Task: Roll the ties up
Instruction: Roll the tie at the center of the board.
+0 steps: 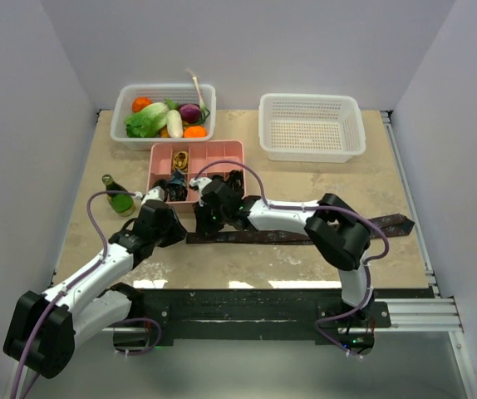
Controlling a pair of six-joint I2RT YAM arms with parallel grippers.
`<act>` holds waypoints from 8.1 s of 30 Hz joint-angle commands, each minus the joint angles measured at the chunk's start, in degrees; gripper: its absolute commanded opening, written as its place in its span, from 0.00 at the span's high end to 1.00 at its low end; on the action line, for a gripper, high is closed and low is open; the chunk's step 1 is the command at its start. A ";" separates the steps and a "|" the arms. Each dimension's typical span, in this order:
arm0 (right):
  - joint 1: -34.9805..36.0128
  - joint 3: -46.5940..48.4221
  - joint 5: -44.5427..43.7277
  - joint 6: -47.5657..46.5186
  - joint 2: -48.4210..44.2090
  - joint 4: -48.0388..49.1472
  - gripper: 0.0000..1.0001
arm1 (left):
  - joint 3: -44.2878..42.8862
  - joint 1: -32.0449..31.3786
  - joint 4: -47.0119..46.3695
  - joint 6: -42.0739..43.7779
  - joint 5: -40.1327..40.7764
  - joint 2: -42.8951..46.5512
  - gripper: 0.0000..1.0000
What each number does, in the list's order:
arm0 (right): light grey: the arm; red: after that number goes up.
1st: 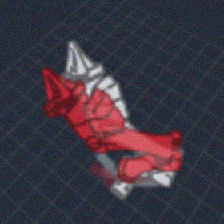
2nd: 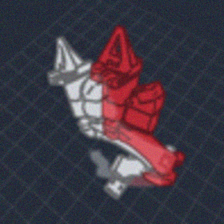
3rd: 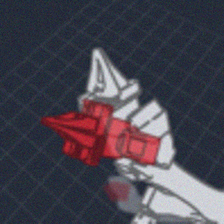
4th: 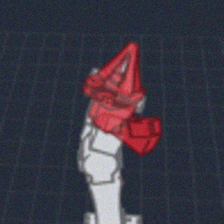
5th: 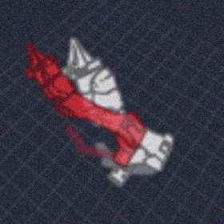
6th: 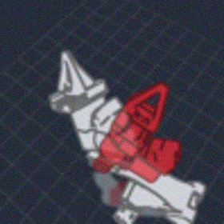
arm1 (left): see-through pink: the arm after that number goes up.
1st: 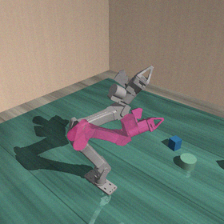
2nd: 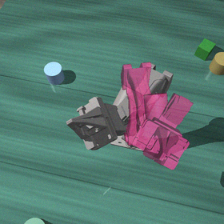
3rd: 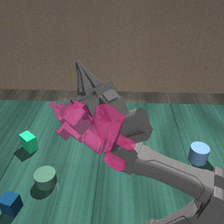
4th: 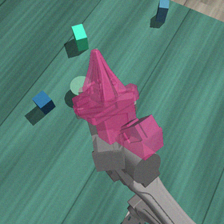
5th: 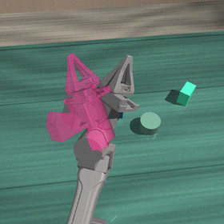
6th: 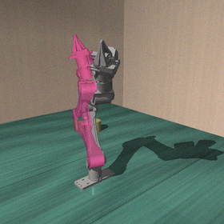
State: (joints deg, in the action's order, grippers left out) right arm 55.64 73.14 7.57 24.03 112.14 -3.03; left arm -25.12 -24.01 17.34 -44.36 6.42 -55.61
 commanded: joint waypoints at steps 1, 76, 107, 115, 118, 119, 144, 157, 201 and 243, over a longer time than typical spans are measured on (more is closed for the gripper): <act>2.63 6.03 1.57 -2.67 2.99 0.22 0.81 | -2.20 0.63 -1.35 0.15 3.42 -0.46 0.57; 2.11 3.58 -7.75 -5.66 -1.04 -6.64 0.80 | 3.52 8.98 -14.02 5.51 -13.72 -9.52 1.00; 2.11 -4.06 -2.21 5.05 3.00 11.20 0.95 | -2.91 8.89 -10.66 7.97 -22.67 -0.90 1.00; 0.61 -9.59 -1.95 10.86 2.21 18.93 1.00 | -1.77 8.72 -15.05 6.22 -26.54 -1.69 1.00; 0.09 -10.65 -2.91 11.65 1.24 19.64 1.00 | -2.12 8.72 -15.24 5.86 -27.16 -1.43 1.00; 0.00 -10.92 -3.26 11.65 0.98 19.73 1.00 | -2.21 8.72 -15.23 5.78 -26.98 -1.51 1.00; -1.23 -12.85 3.06 15.08 4.32 27.55 1.00 | 0.95 4.67 -25.69 0.68 -26.19 -6.17 1.00; -1.23 -10.04 -4.67 9.11 -5.17 14.10 1.00 | -0.27 4.32 -20.86 3.22 -19.51 -5.73 1.00; -1.58 -12.41 -11.01 3.21 -12.56 7.86 1.00 | 3.06 -3.32 -36.86 -5.39 -17.23 -18.65 0.87; -1.58 -14.70 -5.82 5.06 -2.27 13.57 1.00 | 0.95 2.64 -19.37 0.59 -10.11 -9.43 0.40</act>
State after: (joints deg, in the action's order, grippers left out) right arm 53.65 59.53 1.17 28.91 108.88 10.22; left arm -24.47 -24.29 -4.43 -46.02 -5.45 -67.11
